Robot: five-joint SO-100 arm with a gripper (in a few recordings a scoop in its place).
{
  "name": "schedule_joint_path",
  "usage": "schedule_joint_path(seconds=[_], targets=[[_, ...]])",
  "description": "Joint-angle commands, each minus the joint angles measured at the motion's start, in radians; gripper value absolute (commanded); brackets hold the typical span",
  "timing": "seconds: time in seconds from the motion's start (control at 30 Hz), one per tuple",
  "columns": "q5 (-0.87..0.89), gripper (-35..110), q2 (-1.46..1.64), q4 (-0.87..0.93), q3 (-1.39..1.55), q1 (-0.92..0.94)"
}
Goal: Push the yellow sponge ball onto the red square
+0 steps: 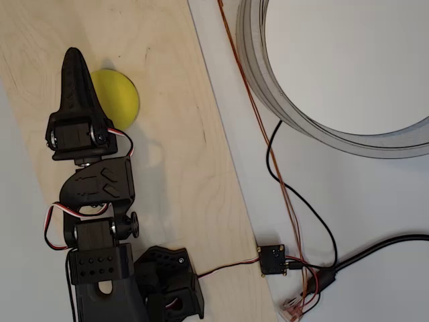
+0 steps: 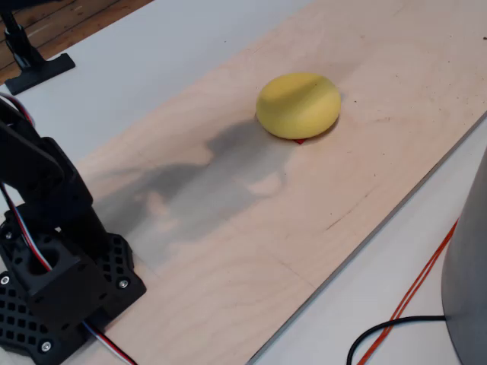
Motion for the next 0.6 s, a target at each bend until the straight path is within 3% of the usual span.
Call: schedule_joint_path(seconds=[0.0,0.27,0.33,0.4,0.57], targets=[[-0.069,36,0.074,-0.048,0.025,-0.021],[-0.077,36,0.124,-0.063,0.061,-0.041],[-0.081,26,0.127,-0.077,0.057,-0.043],[-0.080,4,0.123,-0.097,0.038,-0.041],[-0.041,0,0.078,-0.094,0.017,-0.012]])
